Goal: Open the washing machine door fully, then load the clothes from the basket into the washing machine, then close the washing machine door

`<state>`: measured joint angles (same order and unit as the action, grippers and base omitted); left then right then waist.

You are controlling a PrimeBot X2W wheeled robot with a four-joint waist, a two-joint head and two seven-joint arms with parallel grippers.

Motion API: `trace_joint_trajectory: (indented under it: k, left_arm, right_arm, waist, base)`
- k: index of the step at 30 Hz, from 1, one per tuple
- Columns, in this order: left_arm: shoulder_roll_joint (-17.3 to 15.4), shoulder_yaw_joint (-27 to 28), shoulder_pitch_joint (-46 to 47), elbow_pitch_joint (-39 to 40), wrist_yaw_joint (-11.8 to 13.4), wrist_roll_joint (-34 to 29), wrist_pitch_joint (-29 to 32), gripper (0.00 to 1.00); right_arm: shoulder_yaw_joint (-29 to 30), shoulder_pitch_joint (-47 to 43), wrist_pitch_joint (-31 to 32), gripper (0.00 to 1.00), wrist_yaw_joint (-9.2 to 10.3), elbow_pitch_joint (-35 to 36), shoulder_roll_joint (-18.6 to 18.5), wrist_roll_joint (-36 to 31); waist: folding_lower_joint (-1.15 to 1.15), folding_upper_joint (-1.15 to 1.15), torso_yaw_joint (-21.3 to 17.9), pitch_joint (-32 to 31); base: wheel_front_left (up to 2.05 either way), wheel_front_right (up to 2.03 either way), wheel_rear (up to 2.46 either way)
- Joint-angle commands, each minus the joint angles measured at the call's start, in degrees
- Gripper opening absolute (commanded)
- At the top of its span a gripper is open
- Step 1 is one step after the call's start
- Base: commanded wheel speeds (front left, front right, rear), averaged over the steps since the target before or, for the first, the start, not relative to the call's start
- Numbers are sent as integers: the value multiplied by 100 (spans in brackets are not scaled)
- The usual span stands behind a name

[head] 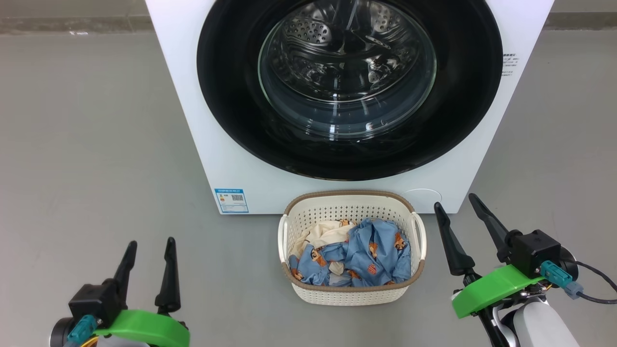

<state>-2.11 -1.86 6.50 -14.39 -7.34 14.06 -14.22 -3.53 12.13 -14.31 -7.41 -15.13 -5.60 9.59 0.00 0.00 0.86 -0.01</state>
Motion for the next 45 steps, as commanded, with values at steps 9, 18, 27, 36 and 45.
trace_joint_trajectory:
  k: [9, 18, 27, 36, 45]
  left_arm:
    - [-77, 177, 277, 138, -14, 2, -78, 100]
    - [-77, 182, 271, 129, -14, 20, -78, 100]
    - [-77, 177, 282, 84, -14, 74, -78, 100]
    - [-76, 217, 280, 108, 17, -13, -78, 100]
    - [-76, 246, 282, 87, 18, -18, -78, 100]
  right_arm:
    - [-122, 194, -69, 100, -8, 152, 10, -37]
    - [-128, 201, -69, 100, -8, 146, -3, -12]
    - [-117, 203, -69, 100, -8, 163, 12, -22]
    - [-95, 232, -69, 100, -8, 178, 20, -40]
    - [-87, 227, -69, 100, -8, 183, 40, -37]
  waist:
    - [0, 0, 7, 21]
    - [0, 0, 8, 15]
    - [0, 0, 4, 19]
    - [0, 0, 2, 42]
    - [0, 0, -17, 51]
  base:
    - [0, 0, 0]
    - [0, 0, 0]
    - [4, 5, -9]
    - [61, 61, -122]
    - [120, 120, -240]
